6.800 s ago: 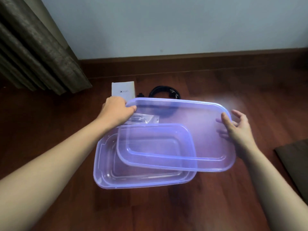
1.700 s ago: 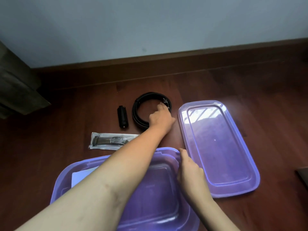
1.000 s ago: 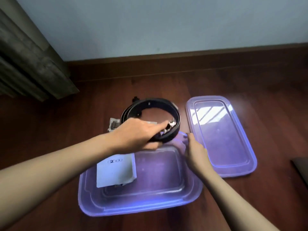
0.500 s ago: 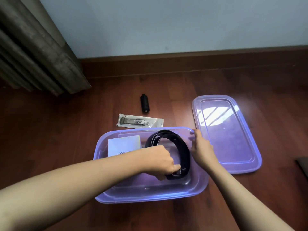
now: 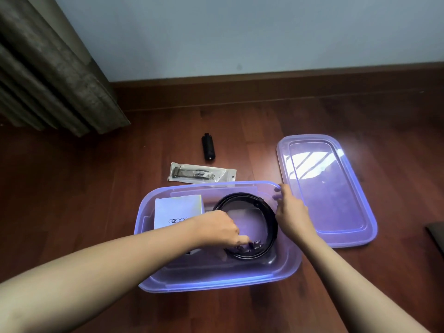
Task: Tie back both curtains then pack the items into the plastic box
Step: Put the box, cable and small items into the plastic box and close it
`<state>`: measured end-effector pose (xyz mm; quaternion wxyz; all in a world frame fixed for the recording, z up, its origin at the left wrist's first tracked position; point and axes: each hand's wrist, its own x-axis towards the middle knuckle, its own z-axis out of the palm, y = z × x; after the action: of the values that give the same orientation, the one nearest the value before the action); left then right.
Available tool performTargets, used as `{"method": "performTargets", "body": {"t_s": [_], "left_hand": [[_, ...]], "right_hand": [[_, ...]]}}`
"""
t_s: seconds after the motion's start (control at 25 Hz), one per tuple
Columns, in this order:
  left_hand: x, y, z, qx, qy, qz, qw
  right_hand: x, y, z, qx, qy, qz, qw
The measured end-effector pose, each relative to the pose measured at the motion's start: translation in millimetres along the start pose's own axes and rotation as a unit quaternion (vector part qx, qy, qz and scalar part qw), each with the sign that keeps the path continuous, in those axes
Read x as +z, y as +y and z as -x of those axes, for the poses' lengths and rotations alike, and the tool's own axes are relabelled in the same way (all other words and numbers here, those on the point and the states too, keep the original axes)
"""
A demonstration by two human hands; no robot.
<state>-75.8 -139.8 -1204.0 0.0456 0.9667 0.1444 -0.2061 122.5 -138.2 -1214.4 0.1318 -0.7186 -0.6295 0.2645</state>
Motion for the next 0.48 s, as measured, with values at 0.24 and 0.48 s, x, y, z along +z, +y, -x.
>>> {"method": "performTargets", "body": {"t_s": [0.24,0.48], "left_hand": [[-20,-15,30,-0.195,0.23,0.07,0.951],[-14,3,87,-0.429,-0.059,0.247,0.867]], "right_hand": [[-1,-2,1,-0.007,0.001,-0.011,1.0],[-1,-2,2,-0.008,0.002,-0.014,1.0]]}}
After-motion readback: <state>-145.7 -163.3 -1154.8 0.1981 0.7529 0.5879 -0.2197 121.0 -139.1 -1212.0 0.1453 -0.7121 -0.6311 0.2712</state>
